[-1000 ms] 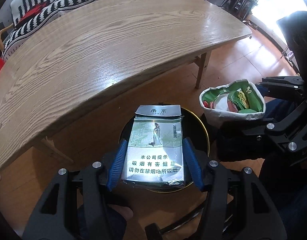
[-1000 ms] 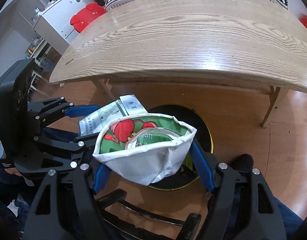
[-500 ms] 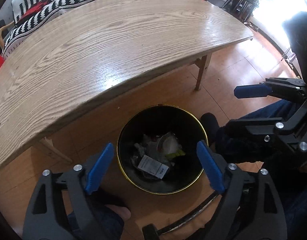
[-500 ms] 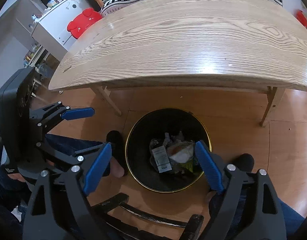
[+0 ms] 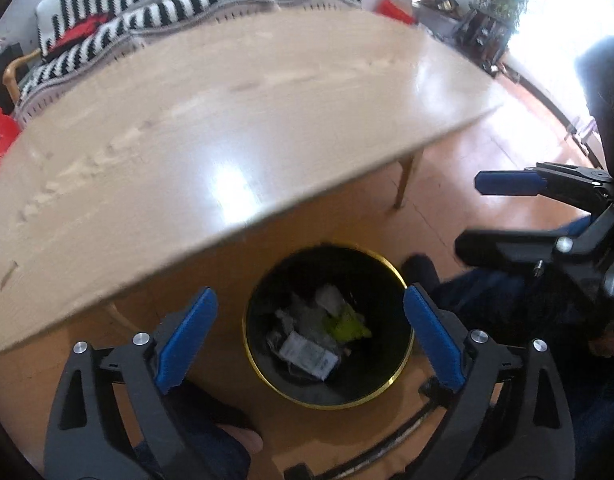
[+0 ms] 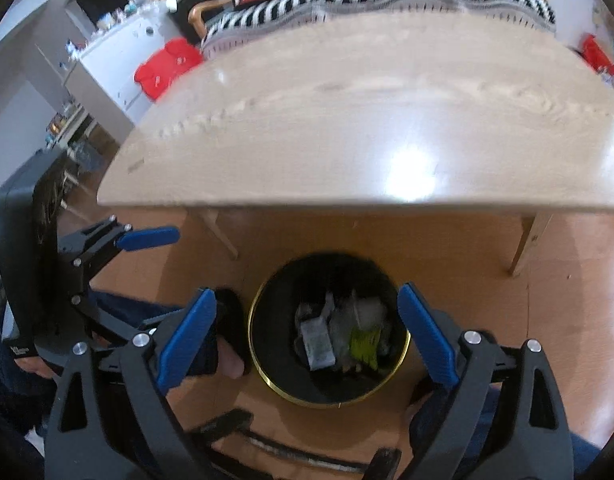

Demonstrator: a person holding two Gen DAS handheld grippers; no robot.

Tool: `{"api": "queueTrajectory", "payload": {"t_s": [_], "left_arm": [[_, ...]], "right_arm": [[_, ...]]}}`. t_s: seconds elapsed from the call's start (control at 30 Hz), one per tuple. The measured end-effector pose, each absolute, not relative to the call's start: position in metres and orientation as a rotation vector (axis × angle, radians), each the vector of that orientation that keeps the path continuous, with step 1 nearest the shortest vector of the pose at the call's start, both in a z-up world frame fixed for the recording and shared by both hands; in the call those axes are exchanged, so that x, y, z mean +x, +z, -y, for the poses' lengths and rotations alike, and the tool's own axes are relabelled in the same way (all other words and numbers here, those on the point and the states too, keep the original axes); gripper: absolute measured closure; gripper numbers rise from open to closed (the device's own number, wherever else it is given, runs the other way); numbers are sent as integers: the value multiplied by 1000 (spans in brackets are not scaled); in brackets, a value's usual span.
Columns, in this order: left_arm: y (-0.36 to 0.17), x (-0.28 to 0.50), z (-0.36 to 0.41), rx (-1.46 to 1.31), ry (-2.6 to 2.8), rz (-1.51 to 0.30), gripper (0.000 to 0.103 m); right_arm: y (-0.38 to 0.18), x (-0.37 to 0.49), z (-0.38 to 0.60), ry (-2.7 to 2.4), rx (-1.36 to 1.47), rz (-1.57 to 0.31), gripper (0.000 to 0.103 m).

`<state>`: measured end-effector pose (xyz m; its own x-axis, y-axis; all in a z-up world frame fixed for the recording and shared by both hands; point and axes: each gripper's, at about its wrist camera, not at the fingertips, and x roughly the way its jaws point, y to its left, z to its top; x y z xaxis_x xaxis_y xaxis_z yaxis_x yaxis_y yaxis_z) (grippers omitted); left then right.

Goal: Collect trash

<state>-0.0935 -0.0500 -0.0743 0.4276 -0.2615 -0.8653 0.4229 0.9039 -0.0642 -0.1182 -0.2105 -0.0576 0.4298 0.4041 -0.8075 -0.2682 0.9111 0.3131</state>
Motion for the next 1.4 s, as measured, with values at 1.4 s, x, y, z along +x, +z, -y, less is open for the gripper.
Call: {"api": "queueTrajectory", "payload": {"t_s": [1.4], "left_arm": [[-2, 66, -15, -2, -58, -827, 7]], "right_arm": [[-6, 43, 267, 103, 155, -867, 7]]}}
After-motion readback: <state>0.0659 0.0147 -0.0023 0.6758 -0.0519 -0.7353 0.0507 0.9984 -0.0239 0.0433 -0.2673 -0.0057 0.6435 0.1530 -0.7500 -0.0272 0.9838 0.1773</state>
